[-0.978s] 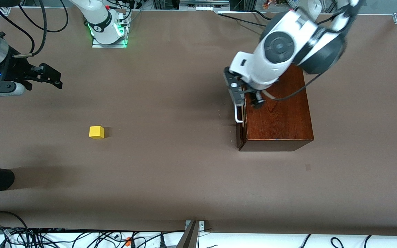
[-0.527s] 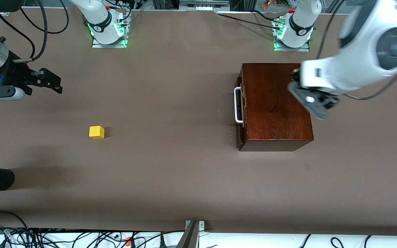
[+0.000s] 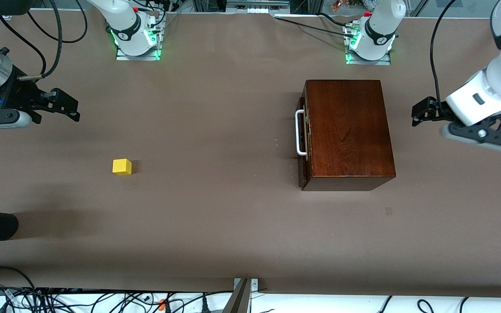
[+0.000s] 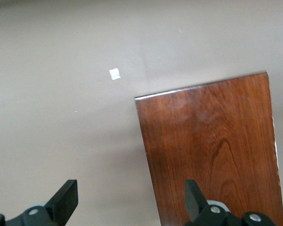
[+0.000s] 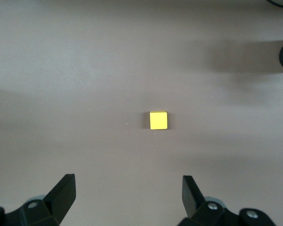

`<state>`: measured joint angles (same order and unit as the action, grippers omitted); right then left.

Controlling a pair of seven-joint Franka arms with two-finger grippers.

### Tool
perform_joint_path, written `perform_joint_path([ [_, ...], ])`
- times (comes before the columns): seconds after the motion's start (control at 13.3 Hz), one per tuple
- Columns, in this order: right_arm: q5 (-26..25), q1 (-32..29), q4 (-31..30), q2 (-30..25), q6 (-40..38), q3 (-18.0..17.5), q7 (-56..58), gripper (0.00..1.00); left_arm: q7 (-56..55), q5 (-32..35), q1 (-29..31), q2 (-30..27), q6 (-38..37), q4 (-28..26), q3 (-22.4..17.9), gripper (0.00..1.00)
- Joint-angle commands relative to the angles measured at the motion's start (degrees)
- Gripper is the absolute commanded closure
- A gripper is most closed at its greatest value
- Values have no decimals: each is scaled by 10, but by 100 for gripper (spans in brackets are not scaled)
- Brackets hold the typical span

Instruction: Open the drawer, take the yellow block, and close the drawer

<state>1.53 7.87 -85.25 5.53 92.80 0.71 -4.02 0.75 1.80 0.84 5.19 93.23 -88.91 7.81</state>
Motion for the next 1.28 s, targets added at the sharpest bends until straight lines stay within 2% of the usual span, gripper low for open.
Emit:
perform_joint_path([
  [0.0,1,2,14,5,-4,-1,-8,0,-27,-13,-37,-67,42,-103,-62,0],
  [0.23,1,1,14,5,-6,-1,-5,0,-30,-12,-34,-62,60,-103,-63,0],
  [1.2,1,1,14,5,-4,0,-5,0,-22,-4,-31,-38,52,-85,-58,0],
])
